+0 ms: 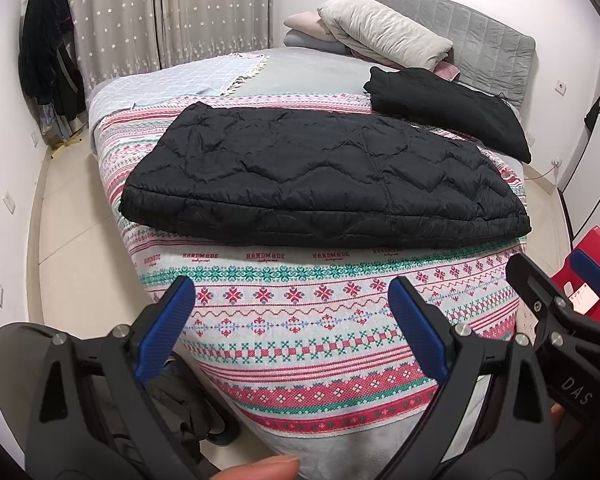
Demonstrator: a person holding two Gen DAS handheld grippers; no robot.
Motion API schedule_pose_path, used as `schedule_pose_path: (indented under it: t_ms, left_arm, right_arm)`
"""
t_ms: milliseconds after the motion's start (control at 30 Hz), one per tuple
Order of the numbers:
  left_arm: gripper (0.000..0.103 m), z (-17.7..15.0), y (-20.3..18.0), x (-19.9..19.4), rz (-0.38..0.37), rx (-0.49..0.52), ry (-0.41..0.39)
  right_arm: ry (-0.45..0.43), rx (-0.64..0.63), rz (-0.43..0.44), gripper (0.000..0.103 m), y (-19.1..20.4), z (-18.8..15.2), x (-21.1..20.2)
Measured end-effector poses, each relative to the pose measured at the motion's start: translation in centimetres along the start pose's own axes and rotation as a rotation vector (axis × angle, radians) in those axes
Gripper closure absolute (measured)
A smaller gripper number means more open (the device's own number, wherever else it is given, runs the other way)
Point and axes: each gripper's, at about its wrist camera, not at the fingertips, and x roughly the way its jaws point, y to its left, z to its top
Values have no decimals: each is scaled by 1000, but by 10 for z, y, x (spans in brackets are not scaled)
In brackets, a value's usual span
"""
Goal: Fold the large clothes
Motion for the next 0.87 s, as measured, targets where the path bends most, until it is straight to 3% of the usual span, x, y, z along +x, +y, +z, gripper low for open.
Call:
schedule_pose_path:
  t_ms: [867]
  left_arm:
    - [6, -2, 0, -1, 29, 3, -17]
  right_arm:
    - [4, 5, 2, 0, -1, -1, 0]
